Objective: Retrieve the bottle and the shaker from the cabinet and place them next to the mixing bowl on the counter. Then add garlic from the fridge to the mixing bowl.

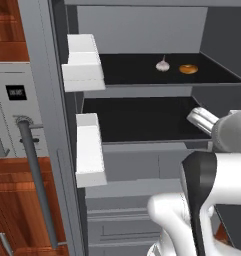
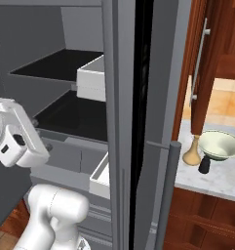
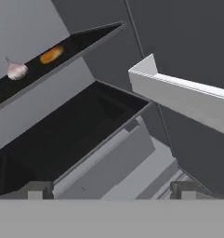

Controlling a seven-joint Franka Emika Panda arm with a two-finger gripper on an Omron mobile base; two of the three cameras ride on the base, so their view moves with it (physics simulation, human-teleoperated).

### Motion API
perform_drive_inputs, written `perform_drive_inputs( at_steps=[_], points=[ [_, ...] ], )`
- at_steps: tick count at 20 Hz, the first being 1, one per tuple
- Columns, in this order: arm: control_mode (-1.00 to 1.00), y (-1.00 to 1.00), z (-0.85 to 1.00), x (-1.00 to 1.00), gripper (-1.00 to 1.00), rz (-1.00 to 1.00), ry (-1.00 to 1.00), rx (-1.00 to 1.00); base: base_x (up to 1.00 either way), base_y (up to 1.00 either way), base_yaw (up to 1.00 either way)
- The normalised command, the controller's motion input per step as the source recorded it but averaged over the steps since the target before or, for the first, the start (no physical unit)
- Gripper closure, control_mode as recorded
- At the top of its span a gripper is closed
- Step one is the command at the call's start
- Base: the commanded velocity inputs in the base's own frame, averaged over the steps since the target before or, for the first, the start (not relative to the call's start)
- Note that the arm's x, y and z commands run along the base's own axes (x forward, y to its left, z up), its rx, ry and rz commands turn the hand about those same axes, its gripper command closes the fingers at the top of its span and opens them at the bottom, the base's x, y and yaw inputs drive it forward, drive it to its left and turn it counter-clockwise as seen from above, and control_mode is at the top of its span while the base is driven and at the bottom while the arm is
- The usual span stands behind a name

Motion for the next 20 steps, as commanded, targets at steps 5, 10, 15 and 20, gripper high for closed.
perform_drive_inputs(
  at_steps=[5, 10, 15, 20],
  points=[
    [-1.0, 0.0, 0.43, -0.16, -1.0, 0.0, -0.04, -0.26, 0.0, 0.0, 0.0],
    [-1.0, 0.0, 0.77, 0.18, -1.0, 0.0, 0.05, -0.06, 0.0, 0.0, 0.0],
    [-1.0, 0.0, 0.77, 0.13, -1.0, 0.05, 0.0, 0.0, 0.0, 0.0, 0.0],
    [-1.0, 0.01, 0.51, 0.18, -1.0, 0.19, 0.0, 0.01, 0.0, 0.0, 0.0]
  ],
)
